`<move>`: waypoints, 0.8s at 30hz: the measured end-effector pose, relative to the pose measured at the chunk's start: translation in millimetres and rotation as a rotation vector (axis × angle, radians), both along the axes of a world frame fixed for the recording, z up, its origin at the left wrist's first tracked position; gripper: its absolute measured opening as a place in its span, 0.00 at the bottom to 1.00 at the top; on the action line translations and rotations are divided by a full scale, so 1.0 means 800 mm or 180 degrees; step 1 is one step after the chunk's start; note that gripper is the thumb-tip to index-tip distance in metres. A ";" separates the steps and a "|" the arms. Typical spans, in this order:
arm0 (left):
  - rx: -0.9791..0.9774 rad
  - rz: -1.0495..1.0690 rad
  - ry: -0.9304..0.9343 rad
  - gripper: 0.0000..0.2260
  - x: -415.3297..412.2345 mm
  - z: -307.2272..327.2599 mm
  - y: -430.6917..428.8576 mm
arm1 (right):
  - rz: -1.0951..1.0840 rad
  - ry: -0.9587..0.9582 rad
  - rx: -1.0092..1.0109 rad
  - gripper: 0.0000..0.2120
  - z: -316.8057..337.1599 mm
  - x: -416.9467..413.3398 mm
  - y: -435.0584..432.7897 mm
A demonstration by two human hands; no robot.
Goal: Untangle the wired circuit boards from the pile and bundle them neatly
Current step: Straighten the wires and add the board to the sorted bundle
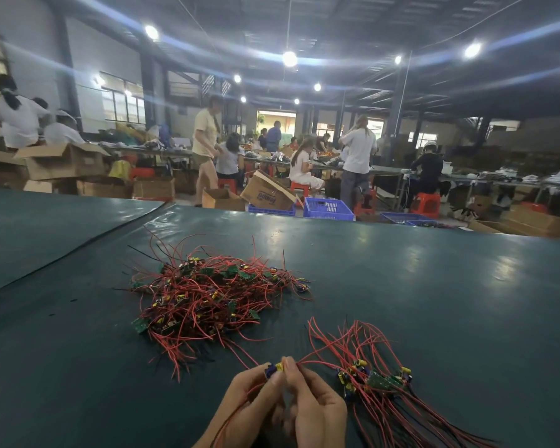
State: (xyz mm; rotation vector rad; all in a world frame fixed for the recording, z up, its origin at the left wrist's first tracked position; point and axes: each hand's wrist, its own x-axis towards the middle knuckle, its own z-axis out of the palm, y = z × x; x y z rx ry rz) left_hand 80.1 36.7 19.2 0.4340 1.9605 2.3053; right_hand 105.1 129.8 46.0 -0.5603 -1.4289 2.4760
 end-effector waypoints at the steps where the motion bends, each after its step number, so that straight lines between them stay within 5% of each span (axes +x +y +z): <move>1: -0.0014 -0.0059 0.0066 0.16 -0.001 0.006 0.000 | 0.0037 0.0007 0.0042 0.08 -0.002 0.000 -0.001; 6: 0.0050 0.0088 0.0162 0.24 -0.011 0.014 -0.002 | 0.0039 -0.0006 0.0359 0.10 -0.003 -0.002 0.000; 12: -0.0451 0.0031 0.0595 0.22 -0.014 0.020 0.000 | -0.0302 -0.0194 0.0324 0.11 0.001 -0.007 0.024; 20: -0.0535 -0.0198 0.0634 0.20 -0.012 0.025 -0.001 | -0.0786 -0.0114 -0.0312 0.06 0.005 -0.024 0.063; 24: -0.0400 -0.0164 0.0508 0.20 -0.015 0.025 -0.006 | -0.0858 0.0036 -0.0061 0.09 0.000 -0.021 0.060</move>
